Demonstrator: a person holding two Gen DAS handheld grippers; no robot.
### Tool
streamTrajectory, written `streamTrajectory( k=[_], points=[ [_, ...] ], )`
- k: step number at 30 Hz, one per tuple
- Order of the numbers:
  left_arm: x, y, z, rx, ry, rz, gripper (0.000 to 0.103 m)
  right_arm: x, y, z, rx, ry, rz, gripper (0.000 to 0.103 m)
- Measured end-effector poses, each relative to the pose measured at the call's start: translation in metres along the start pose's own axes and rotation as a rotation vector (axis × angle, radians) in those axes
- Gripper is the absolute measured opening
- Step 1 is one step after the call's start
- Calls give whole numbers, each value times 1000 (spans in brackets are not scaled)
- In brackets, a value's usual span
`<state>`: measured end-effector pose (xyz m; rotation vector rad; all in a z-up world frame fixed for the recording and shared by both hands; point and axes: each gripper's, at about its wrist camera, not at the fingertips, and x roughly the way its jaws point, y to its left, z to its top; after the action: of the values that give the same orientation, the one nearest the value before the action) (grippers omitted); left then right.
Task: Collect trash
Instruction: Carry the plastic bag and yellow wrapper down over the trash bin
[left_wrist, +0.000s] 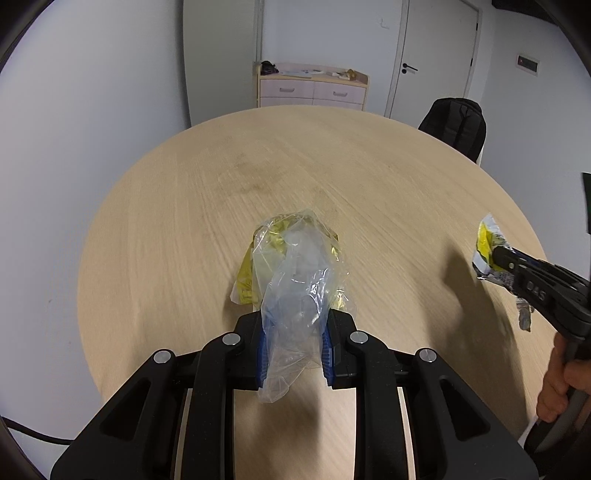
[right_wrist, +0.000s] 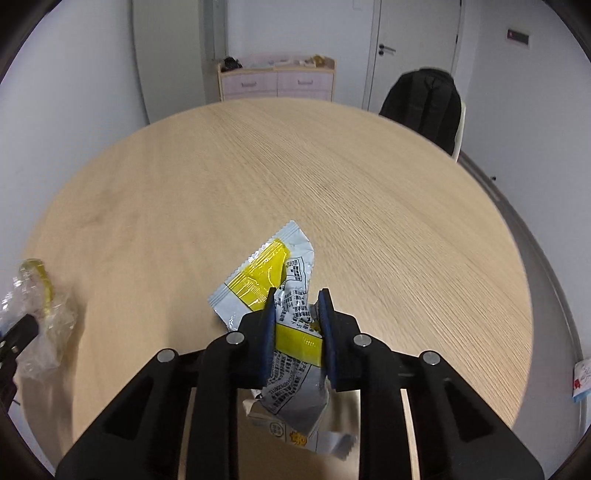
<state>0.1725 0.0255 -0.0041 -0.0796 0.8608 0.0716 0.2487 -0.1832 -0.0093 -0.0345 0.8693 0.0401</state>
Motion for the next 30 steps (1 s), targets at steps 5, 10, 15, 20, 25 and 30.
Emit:
streamTrajectory(
  k=[5,10,15,20,25,30],
  points=[
    [-19,4,-19,1,-5,-5,21,-31,6,-18,-12,-24,11,21],
    [-41,9,-39,1,-14,-4,21,-63,16,-38,-36,-49,9,21],
    [-62,12,-59,2,-25,4,21,-94,22,-63,-41,-68,21,21],
    [-81,17,-83,-10,-33,8,21,-122,28,-89,-44,-86,42,21],
    [-94,23,-108,-35,-35,12,21,-141,34,-118,-54,-89,65,21],
    [-107,25,-130,-41,-35,6,21,-151,36,-145,-62,-80,68,21]
  ],
)
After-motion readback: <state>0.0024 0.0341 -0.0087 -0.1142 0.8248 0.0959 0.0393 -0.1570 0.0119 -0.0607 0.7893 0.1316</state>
